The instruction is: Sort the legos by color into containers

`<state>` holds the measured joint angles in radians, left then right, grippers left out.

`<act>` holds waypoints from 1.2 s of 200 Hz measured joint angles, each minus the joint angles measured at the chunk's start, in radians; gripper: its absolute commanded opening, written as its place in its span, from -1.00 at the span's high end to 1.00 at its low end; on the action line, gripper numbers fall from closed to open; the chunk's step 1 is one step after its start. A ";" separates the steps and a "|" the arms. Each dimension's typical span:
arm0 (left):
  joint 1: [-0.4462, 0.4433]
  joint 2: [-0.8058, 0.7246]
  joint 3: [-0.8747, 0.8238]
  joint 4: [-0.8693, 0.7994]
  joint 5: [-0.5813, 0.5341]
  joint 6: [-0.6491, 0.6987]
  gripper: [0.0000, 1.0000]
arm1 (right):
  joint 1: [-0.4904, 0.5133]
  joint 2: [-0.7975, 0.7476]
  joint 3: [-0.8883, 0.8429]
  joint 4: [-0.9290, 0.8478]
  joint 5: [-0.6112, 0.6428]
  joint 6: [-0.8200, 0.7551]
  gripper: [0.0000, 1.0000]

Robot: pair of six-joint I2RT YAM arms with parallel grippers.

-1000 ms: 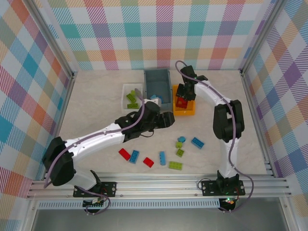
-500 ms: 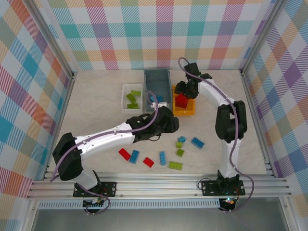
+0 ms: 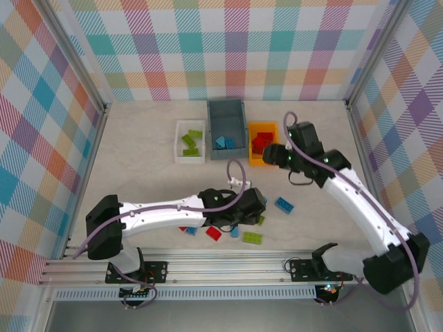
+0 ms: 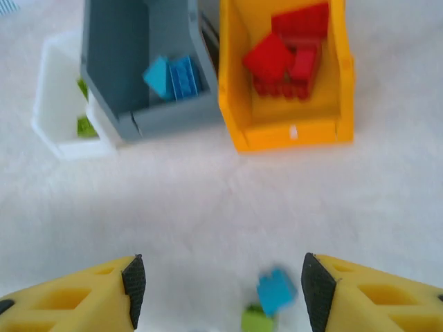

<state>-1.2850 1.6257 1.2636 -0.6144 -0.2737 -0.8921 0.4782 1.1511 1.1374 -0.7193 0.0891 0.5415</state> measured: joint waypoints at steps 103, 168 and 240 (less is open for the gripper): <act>-0.067 0.152 0.105 -0.144 0.192 0.848 -0.51 | 0.008 -0.396 -0.058 -0.275 -0.058 0.081 -0.63; -0.019 0.304 0.161 -0.192 0.250 1.141 -0.50 | 0.008 -0.478 -0.017 -0.350 -0.098 0.126 -0.64; 0.005 0.409 0.201 -0.193 0.283 1.225 -0.06 | 0.008 -0.478 -0.004 -0.367 -0.101 0.133 -0.62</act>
<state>-1.2800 2.0342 1.4643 -0.8070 0.0097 0.3332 0.4858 0.6731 1.1336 -1.0866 -0.0124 0.6743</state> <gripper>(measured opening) 0.594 0.814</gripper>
